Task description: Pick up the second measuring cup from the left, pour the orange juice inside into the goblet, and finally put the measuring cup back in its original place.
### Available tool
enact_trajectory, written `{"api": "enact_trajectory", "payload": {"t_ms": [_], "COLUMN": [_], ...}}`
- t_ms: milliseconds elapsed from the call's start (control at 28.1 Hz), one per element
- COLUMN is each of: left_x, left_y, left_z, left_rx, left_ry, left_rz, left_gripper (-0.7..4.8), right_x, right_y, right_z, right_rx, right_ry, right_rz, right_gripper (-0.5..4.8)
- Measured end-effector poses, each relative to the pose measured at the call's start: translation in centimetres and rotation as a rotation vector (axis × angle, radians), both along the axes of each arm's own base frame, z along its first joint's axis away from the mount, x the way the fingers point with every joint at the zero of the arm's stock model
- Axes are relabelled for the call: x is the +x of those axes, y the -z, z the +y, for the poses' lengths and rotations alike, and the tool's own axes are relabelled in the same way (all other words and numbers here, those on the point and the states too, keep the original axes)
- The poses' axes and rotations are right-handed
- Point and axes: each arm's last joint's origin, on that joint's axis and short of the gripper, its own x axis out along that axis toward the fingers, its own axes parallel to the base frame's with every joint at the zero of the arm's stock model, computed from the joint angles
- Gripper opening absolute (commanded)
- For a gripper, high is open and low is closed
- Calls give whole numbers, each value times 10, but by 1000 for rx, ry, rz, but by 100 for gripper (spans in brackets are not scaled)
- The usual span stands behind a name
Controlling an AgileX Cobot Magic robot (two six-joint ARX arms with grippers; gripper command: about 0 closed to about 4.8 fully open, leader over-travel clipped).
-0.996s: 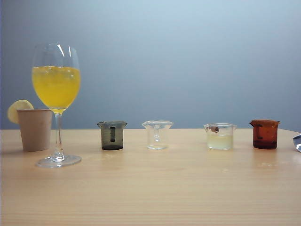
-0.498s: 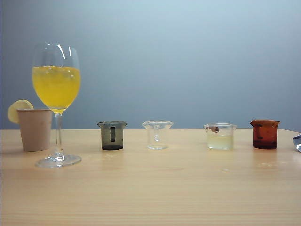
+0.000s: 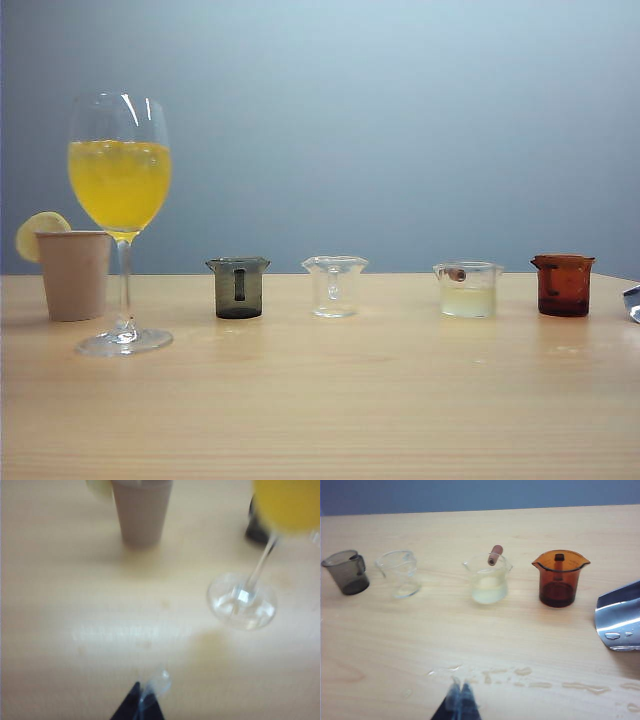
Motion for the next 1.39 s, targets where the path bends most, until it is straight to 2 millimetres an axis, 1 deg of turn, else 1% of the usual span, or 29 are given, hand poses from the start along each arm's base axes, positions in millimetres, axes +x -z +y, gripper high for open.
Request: {"api": "enact_trajectory", "payload": {"t_ms": [36, 142, 427, 533, 711, 1031, 1245, 1387], "left_x": [2, 4, 4, 5, 5, 5, 5, 5], "left_y": [11, 8, 9, 8, 8, 8, 8, 8], "left_z": [0, 0, 0, 0, 0, 0, 0, 0], "left_rx": [-2, -4, -4, -4, -5, -6, -6, -6], "left_ry": [-2, -1, -1, -1, -1, -3, -3, -1], "left_rz": [39, -22, -17, -24, -28, -33, -34, -35], "left_gripper": [-4, -4, -4, -4, -4, -4, -4, -4], "right_x": [3, 7, 10, 11, 11, 11, 6, 6], "right_y": [6, 13, 13, 13, 13, 12, 5, 3], "right_z": [-2, -8, -23, -28, -31, -31, -33, -33], "right_rx": [12, 13, 25, 25, 23, 26, 46, 50], "right_ry": [33, 101, 218, 268, 295, 293, 311, 313], "right_rz": [-21, -21, -20, -21, -22, -32, -121, -136], "right_gripper": [-5, -5, -5, 14, 14, 14, 14, 14]}}
